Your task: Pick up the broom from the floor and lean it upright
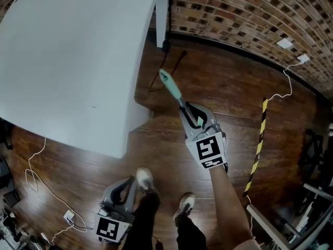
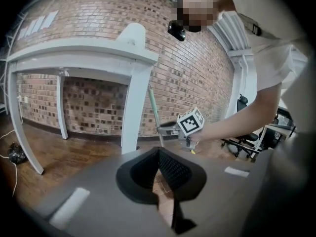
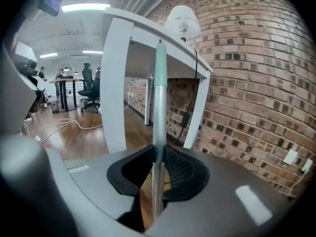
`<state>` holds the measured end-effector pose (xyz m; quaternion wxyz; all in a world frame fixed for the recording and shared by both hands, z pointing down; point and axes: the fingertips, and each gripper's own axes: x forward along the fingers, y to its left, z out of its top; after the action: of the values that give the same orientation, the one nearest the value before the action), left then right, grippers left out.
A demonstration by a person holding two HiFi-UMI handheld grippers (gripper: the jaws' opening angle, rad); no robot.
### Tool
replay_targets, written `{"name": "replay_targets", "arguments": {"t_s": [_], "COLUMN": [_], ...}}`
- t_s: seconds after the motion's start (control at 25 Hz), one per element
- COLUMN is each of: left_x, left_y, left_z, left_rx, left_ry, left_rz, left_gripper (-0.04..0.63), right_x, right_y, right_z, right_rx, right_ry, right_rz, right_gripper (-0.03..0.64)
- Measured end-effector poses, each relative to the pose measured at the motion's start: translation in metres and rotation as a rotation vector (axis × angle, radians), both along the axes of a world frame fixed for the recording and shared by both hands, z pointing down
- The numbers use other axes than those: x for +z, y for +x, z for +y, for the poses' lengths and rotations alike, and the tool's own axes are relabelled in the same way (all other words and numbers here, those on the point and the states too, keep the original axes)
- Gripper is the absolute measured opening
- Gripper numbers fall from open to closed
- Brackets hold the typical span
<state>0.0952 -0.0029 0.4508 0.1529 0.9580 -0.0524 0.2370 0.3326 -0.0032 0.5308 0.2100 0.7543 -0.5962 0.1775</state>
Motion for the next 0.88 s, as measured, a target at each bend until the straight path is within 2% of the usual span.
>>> {"name": "replay_targets", "arguments": {"t_s": [0.36, 0.56, 0.88], "left_x": [-0.007, -0.010, 0.001], "left_y": [0.000, -0.007, -0.016], "left_z": [-0.009, -0.010, -0.009], "left_rx": [-0.003, 0.043, 0.066], "left_ry": [-0.006, 0.005, 0.009], "left_rz": [0.029, 0.016, -0.014], "left_gripper": [0.002, 0.002, 0.002], "right_x": [-0.017, -0.025, -0.031], "right_y": [0.020, 0.021, 0.029], "right_z": [-0.057, -0.068, -0.088], "right_rx": [0.030, 0.058, 0.123], "right_ry": [0.031, 0.045, 0.072], "right_rz": [0.038, 0.042, 0.025], "right_gripper": [0.091, 0.089, 0.091]}}
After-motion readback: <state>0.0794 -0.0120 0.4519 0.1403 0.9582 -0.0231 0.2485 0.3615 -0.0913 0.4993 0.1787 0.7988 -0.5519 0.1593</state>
